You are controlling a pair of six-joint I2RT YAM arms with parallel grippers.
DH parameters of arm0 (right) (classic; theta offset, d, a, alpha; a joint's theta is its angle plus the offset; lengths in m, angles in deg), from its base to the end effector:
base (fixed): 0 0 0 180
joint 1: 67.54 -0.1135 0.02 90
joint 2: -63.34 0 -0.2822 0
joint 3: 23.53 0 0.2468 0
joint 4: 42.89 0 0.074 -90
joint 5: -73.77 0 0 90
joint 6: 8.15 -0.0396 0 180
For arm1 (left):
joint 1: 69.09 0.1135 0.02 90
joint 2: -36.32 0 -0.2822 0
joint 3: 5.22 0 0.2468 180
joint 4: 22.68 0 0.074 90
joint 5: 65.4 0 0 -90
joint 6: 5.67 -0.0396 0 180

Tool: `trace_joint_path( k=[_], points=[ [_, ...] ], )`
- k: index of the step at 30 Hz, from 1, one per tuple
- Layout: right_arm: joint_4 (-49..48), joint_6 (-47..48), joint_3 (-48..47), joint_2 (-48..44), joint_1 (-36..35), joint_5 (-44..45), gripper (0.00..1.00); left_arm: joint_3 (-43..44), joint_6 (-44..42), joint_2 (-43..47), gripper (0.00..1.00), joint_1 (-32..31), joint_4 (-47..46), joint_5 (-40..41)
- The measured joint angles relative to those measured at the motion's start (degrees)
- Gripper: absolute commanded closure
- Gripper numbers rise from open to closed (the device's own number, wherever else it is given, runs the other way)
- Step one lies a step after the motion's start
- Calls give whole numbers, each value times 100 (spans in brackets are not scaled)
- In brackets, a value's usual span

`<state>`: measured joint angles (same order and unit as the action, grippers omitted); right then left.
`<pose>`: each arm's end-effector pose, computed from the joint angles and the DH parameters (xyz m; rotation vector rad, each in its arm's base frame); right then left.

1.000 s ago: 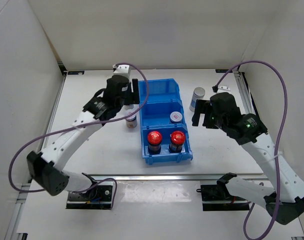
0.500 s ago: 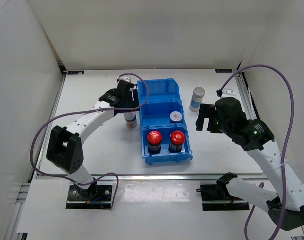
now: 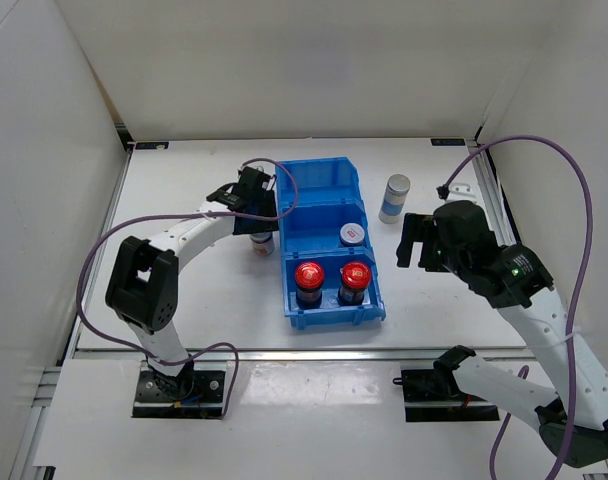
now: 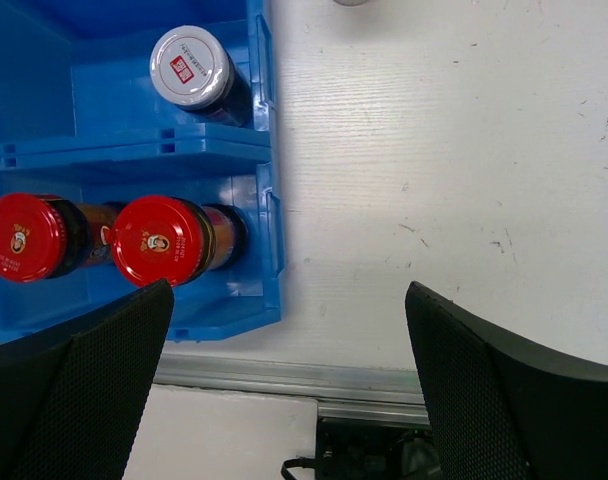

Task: Organize the condiment bottles

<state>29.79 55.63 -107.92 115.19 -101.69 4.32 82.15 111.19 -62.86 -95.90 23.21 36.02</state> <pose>0.1225 0.0663 0.3966 0.0331 2.2240 0.1707 0.3310 -0.1585 0.2462 -0.0749 2.5496 -0.1058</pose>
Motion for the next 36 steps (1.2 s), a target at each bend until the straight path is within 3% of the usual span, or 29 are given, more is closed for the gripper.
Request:
trace_joint_path(
  k=[2,4,9,14,22,27,36],
  points=[
    [0,22,0,2,0,15,0,-9,2,0,39,0,-17,-24],
    [0,37,0,2,0,31,0,-9,-7,0,59,0,-28,-35],
    [7,79,0,2,0,42,0,-52,-4,140,88,0,109,-17],
    [33,96,0,0,0,63,0,55,24,802,89,-48,557,125],
    [136,98,7,-24,0,140,0,1467,46,1565,89,-831,629,734],
    [138,98,13,-46,0,149,0,1934,125,1169,89,-1202,505,664],
    [214,109,79,-109,0,192,0,1659,240,-444,89,-1403,549,483]
  ],
)
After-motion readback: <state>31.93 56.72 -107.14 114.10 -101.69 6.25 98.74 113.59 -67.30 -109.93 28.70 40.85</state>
